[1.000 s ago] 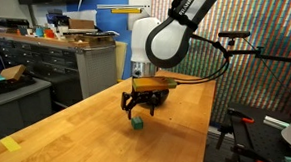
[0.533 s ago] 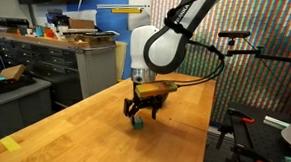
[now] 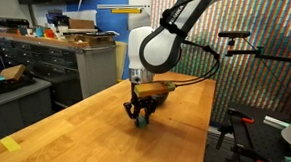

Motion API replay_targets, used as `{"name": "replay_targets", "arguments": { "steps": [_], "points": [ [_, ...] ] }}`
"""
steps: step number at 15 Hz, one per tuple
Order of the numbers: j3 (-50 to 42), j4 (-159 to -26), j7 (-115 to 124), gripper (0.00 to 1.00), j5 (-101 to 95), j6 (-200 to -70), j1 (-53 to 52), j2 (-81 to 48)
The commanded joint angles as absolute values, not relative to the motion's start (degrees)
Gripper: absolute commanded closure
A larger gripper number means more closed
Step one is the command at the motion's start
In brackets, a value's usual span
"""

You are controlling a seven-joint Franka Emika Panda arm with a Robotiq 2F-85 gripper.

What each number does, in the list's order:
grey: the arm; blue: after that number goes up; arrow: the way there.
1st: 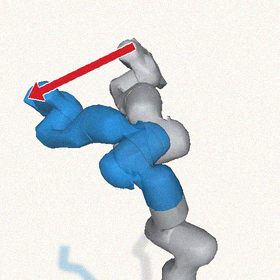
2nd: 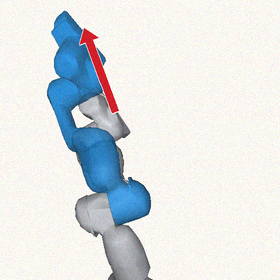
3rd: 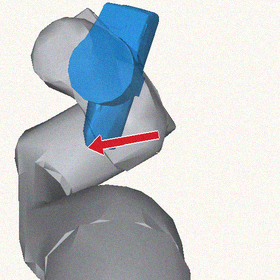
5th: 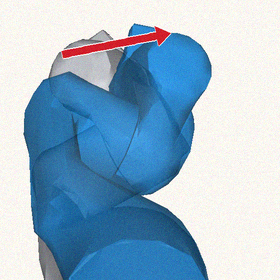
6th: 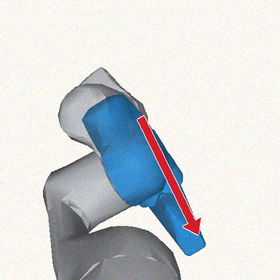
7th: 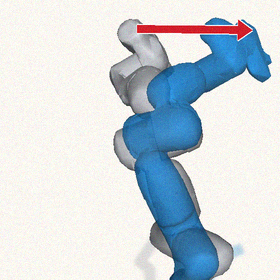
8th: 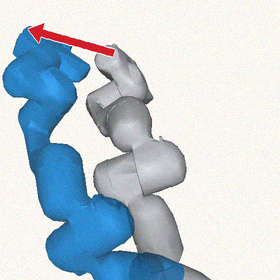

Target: Put the green cube inside the black bowl

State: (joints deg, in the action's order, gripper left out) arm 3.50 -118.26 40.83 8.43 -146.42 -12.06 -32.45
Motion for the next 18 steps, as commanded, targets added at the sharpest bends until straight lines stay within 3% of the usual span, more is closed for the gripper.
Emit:
{"name": "replay_targets", "arguments": {
  "steps": [1, 18],
  "points": [
    [4.5, -116.9, 37.3, 0.83, 11.6, -145.7, -10.5, -32.5],
    [2.8, -127.9, 35.1, 0.83, 20.4, -149.1, -4.7, -16.8]
  ]
}}
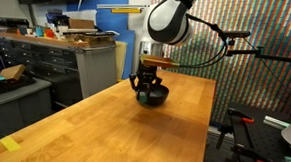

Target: Put the green cube inside the black bowl

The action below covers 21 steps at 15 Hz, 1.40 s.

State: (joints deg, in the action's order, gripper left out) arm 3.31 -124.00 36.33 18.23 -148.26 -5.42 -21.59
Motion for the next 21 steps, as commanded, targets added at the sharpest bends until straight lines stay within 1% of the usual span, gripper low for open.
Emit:
{"name": "replay_targets", "arguments": {
  "steps": [1, 6, 11, 21],
  "points": [
    [2.2, -128.4, 35.9, 0.83, 19.9, -148.6, -4.7, -15.9],
    [-1.3, -128.4, 39.3, 0.83, 16.3, -144.9, -4.7, -13.3],
    [-4.8, -126.0, 45.3, 0.83, 10.0, -142.8, -4.7, -15.1],
    [-5.3, -122.2, 45.2, 0.83, 10.7, -146.1, -3.8, -21.5]
  ]
}}
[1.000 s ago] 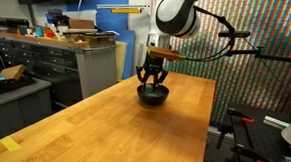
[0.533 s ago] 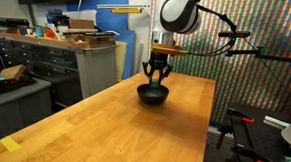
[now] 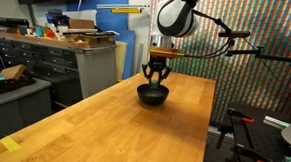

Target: Put the green cube inside the black bowl

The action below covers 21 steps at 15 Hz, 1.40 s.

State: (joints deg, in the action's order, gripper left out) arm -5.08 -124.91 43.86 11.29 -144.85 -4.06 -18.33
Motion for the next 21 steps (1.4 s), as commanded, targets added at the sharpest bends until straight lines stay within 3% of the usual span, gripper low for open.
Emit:
{"name": "replay_targets", "arguments": {
  "steps": [1, 9, 10, 12, 15, 21],
  "points": [
    [-5.6, -121.6, 45.5, 0.83, 10.5, -146.7, -3.8, -22.7],
    [-6.9, -116.0, 47.4, 0.82, 10.2, -150.5, -5.1, -32.9],
    [-6.9, -115.5, 47.1, 0.33, 10.4, -150.9, -5.1, -33.6],
    [-6.8, -114.6, 46.7, 0.26, 10.7, -151.4, -5.0, -34.7],
    [-6.6, -113.9, 46.2, 0.03, 11.1, -152.0, -5.0, -35.5],
    [-5.9, -118.6, 45.6, 0.00, 11.6, -152.6, -5.3, -29.9]
  ]
}}
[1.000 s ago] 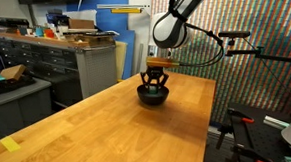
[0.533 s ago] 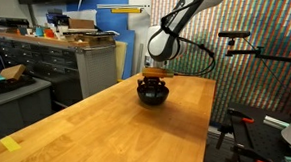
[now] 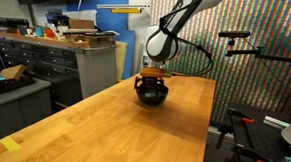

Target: Put the green cube inside the black bowl

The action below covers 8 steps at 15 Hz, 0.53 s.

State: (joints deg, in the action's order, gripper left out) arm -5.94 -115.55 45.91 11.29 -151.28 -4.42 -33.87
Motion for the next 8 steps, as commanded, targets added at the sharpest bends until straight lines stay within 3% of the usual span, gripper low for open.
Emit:
{"name": "replay_targets", "arguments": {
  "steps": [1, 8],
  "points": [
    [-5.8, -119.9, 45.5, 0.00, 11.5, -152.9, -5.5, -28.6],
    [-5.7, -131.9, 45.7, 0.00, 9.5, -153.5, -8.0, -15.6]
  ]
}}
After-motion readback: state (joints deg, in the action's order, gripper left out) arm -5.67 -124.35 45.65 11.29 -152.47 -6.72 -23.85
